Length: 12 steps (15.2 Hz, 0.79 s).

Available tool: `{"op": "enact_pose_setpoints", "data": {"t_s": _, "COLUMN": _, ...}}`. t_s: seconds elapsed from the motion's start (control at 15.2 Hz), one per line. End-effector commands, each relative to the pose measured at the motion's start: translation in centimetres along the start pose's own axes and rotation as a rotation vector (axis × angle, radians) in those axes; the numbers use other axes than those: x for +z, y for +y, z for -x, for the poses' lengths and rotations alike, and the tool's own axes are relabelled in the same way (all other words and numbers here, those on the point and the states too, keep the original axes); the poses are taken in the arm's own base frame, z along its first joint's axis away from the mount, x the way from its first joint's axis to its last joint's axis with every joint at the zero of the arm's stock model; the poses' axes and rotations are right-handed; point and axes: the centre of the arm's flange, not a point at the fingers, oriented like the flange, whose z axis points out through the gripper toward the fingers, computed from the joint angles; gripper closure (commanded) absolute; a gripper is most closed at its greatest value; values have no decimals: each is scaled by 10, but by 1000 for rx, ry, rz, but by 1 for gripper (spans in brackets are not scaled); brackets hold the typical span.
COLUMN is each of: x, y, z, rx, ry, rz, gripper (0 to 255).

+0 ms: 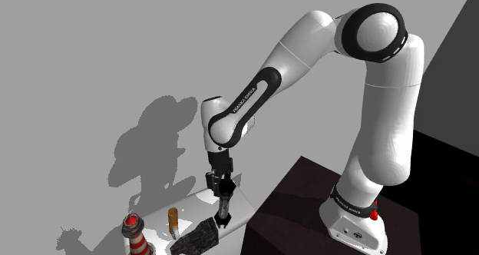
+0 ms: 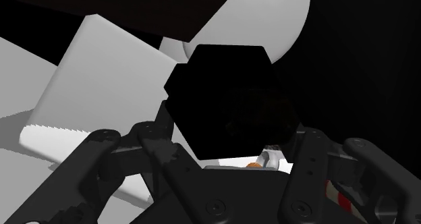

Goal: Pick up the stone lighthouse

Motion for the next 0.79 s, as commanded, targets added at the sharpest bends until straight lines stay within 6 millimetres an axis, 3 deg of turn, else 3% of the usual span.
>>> {"op": "enact_pose_setpoints", "data": {"t_s": 0.0, "x": -10, "y": -2, "z": 4, "rx": 0, "ry": 0, "rz": 0, "gripper": 255}}
{"op": "enact_pose_setpoints", "data": {"t_s": 0.73, "x": -65, "y": -11, "z": 20, "rx": 0, "ry": 0, "rz": 0, "gripper": 255}}
